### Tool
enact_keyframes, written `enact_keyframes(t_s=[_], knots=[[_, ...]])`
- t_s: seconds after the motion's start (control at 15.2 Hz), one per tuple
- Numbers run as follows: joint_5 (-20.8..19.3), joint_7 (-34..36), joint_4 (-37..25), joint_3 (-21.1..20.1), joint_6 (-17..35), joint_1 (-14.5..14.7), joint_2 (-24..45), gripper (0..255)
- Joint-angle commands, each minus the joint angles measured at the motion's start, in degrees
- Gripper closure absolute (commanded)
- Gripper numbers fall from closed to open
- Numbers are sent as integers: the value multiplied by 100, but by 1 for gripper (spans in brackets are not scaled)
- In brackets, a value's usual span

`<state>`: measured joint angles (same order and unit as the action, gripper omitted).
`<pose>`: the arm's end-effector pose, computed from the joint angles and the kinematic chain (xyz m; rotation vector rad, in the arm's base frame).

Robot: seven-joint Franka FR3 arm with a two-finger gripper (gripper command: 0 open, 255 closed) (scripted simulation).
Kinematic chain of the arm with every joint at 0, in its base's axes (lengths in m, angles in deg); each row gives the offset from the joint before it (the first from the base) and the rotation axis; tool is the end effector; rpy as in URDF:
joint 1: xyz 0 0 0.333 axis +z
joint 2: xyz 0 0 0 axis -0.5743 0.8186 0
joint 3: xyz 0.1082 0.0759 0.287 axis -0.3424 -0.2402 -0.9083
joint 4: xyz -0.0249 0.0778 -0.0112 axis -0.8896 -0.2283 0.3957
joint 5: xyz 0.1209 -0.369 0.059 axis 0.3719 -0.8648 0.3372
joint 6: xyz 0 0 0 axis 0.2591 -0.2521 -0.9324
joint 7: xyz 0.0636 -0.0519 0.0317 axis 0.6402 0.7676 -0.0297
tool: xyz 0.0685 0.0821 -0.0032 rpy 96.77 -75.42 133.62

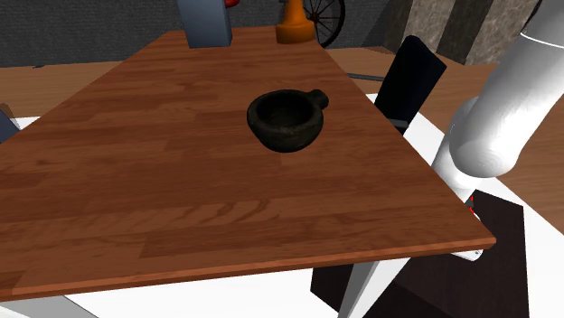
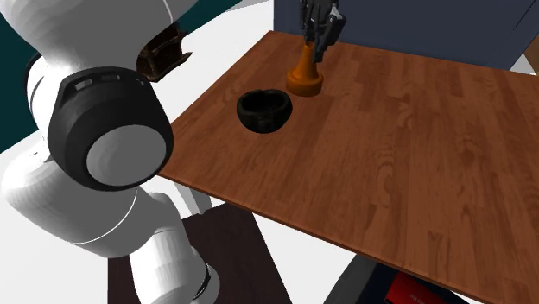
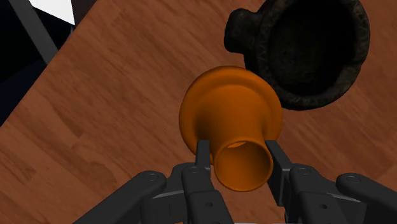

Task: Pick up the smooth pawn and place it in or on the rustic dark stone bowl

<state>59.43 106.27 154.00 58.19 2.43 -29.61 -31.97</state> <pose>0.4287 0.1593 0.7535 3.1252 -0.1061 -0.0915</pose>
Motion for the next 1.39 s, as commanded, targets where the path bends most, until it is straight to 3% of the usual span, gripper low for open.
enact_keyframes(t_s=[0.0,0.46,1.32], knots=[[71,311,55,-160,-61,120,-127,255],[264,1482,-117,-820,-221,555,-168,255],[449,1244,1729,-697,930,549,-892,255]])
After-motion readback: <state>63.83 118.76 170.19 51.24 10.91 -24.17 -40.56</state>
